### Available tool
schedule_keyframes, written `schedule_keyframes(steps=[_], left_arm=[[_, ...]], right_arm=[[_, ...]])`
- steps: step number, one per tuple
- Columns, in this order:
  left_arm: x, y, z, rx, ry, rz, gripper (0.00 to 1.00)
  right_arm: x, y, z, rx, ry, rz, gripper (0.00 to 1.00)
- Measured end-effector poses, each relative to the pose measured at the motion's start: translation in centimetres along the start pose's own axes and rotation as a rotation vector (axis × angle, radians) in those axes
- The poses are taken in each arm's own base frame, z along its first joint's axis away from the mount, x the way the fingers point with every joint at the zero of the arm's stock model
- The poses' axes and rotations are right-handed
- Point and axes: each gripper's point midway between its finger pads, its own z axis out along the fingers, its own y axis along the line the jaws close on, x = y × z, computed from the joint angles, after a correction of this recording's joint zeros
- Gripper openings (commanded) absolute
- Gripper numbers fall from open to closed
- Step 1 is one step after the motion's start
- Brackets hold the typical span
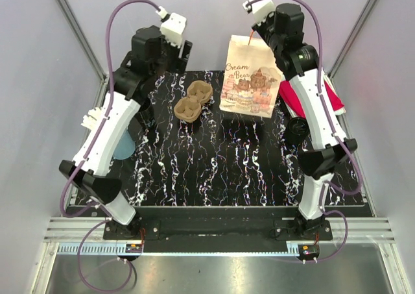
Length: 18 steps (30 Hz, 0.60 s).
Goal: Pack the takeout coffee
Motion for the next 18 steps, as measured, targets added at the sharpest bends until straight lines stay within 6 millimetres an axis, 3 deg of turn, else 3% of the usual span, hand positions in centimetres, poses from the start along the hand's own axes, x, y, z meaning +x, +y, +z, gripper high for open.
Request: schedule_keyframes(steps=[5,8,10,12,14,18], left_arm=[[2.9,2.7,-0.9,-0.041,0.058,-0.025,0.74],[4.4,3.9,-1.4,-0.056,0.085,-0.043,0.74],[5.3,4.5,-1.7,-0.058,0.100,-0.052,0.75],[6.2,4.9,-2.0,-0.062,0.114,-0.062,0.75],[7.2,5.1,-2.3,-0.058,0.132,-0.067,0.76],[7.9,5.2,-2.2,-0.048,0.146,-0.071,0.77]], right_arm=[[-2.0,-1.4,0.9,0.035,-0.064,0.001,0.00],[-1.8,-0.9,1.1,0.018,-0.064,-0.001,0.00],[-0.7,0.4,1.3,-0.023,-0.046,-0.004,0.00],[1.9,2.8,1.1,-0.085,0.002,-0.014,0.02],[5.9,5.8,0.4,-0.159,0.091,-0.032,0.06],[11.8,9.6,-0.4,-0.235,0.213,-0.063,0.18]])
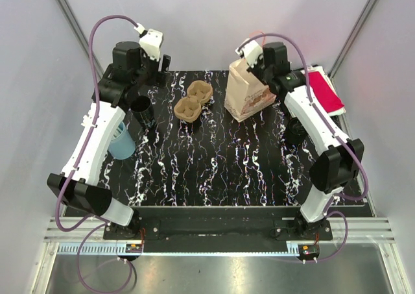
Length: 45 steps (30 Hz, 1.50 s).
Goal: Pack the takeout coffee
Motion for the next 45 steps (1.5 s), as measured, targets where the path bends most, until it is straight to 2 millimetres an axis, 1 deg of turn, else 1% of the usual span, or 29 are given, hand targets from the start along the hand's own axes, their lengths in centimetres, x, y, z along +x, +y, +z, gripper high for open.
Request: schedule_keyframes(steps=[1,2,3,4,6,7,8,9,10,11,12,15,17,20,25,30,31,35,38,41,45], left_arm=[[0.0,-0.1,0.0,0.004,-0.002,0.000,0.77],[-0.1,-0.1,0.0,0.007,-0.003,0.000,0.77],[-0.1,-0.1,0.0,0.008,-0.004,0.000,0.77],[-0.1,-0.2,0.0,0.012,-0.004,0.000,0.78],[-0.1,-0.4,0.0,0.023,-0.005,0.000,0.79],[-0.1,-0.5,0.0,0.029,-0.007,0.000,0.80],[-0.1,-0.6,0.0,0.032,-0.007,0.000,0.83],[-0.2,-0.6,0.0,0.034,-0.008,0.000,0.86],[-0.2,-0.6,0.0,0.034,-0.008,0.003,0.90],[-0.2,-0.6,0.0,0.034,-0.008,0.006,0.96],[-0.2,-0.6,0.0,0.034,-0.008,0.008,0.99],[-0.1,-0.5,-0.1,0.033,-0.008,0.018,0.99],[0.0,-0.4,-0.1,0.027,-0.003,0.029,0.99],[0.2,0.0,0.0,0.013,0.003,0.051,0.99],[1.1,1.4,-0.4,-0.007,0.028,0.090,0.99],[3.5,3.4,-0.6,-0.014,0.095,0.106,0.99],[4.0,3.6,-0.6,-0.010,0.111,0.109,0.99],[6.5,4.7,-0.5,0.011,0.174,0.127,0.98],[8.3,5.3,-0.1,0.040,0.225,0.128,0.93],[9.8,5.6,0.9,0.077,0.266,0.124,0.90],[12.4,5.4,2.1,0.135,0.337,0.110,0.85]], right_arm=[[0.8,0.6,0.2,-0.011,0.018,-0.004,0.26],[1.5,1.1,0.4,-0.023,0.037,-0.008,0.31],[1.9,1.4,0.4,-0.029,0.045,-0.008,0.36],[1.9,1.4,0.4,-0.028,0.046,-0.006,0.49],[1.4,0.9,-0.2,-0.020,0.034,0.000,0.59],[0.7,0.3,-0.7,-0.011,0.020,0.002,0.64],[0.2,-0.1,-1.1,-0.003,0.008,0.010,0.71],[-0.6,-0.8,-1.7,0.008,-0.009,0.014,0.75],[-1.5,-1.6,-2.4,0.022,-0.031,0.022,0.78],[-2.5,-2.4,-3.2,0.039,-0.054,0.031,0.84],[-3.4,-3.2,-4.0,0.052,-0.078,0.038,0.86],[-5.8,-5.4,-6.6,0.094,-0.144,0.060,0.95],[-6.8,-6.4,-8.2,0.113,-0.175,0.073,0.98],[-7.4,-7.0,-10.0,0.115,-0.193,0.088,0.98],[-6.7,-5.9,-11.8,0.049,-0.168,0.112,0.97],[-5.5,-3.2,-13.8,-0.090,-0.137,0.124,0.95],[-5.3,-2.3,-14.5,-0.140,-0.140,0.125,0.95],[-5.1,0.2,-16.5,-0.272,-0.157,0.124,0.95],[-4.4,2.1,-17.6,-0.357,-0.162,0.127,0.95],[-3.3,4.0,-17.6,-0.428,-0.141,0.132,0.94],[-1.0,6.9,-16.5,-0.524,-0.075,0.141,0.93]])
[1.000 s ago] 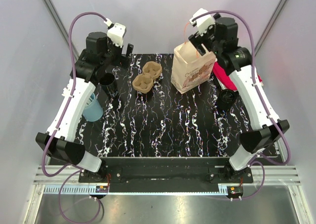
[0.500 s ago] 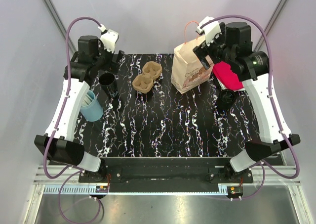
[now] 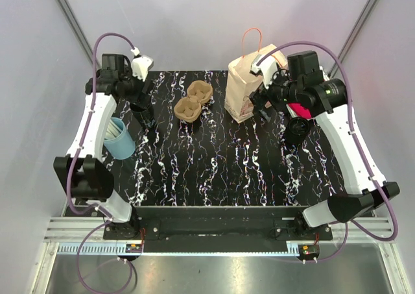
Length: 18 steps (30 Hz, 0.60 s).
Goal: Pack the takeout coffee
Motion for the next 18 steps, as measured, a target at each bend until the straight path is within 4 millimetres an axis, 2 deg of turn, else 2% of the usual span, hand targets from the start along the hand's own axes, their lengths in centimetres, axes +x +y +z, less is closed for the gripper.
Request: schedule_keyframes(steps=[5,11,16,18], left_arm=[[2.5,-0.6,2.6,0.091,0.082,-0.021,0.78],[4.8,-1.4,4.8,0.159,0.158,-0.046,0.68],[4.8,-1.5,5.9,0.180,0.168,-0.052,0.51],[4.6,-1.4,6.1,0.184,0.165,-0.052,0.48]], right_arm=[[2.5,1.6,1.7,-0.077,0.056,0.033,0.92],[3.9,2.6,2.7,-0.120,0.085,0.063,0.90],[3.9,2.8,2.9,-0.131,0.077,0.075,0.89],[3.8,2.8,3.0,-0.133,0.071,0.077,0.89]])
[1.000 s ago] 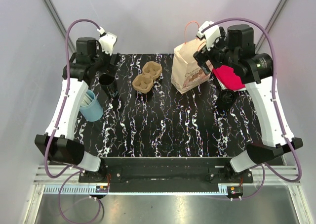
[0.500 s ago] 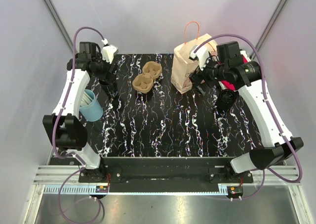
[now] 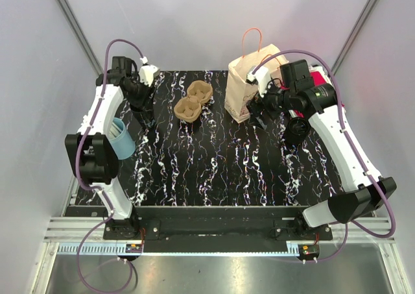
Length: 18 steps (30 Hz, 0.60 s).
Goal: Pack the takeout coffee
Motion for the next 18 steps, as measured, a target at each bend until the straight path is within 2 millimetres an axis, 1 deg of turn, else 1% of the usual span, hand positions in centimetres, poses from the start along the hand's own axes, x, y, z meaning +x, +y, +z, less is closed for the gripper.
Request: schedule_keyframes(steps=[1,7,8,11,18], left_arm=[[-0.2,0.1,0.1,0.002,-0.003,0.002,0.47],[-0.9,0.5,0.6,0.008,-0.004,0.010,0.46],[-0.9,0.6,0.8,0.011,0.001,0.011,0.39],[-0.6,0.7,1.2,0.022,0.021,0.009,0.33],[-0.4,0.8,1.7,0.037,0.050,0.004,0.32]], right_arm=[[0.0,0.0,0.1,-0.002,-0.003,0.001,0.89],[-0.1,0.1,0.2,-0.007,-0.011,0.007,0.88],[-0.2,0.1,0.2,-0.005,-0.013,0.006,0.88],[-0.1,0.1,0.3,-0.004,-0.015,0.007,0.88],[0.1,0.2,0.2,-0.006,-0.012,0.014,0.88]])
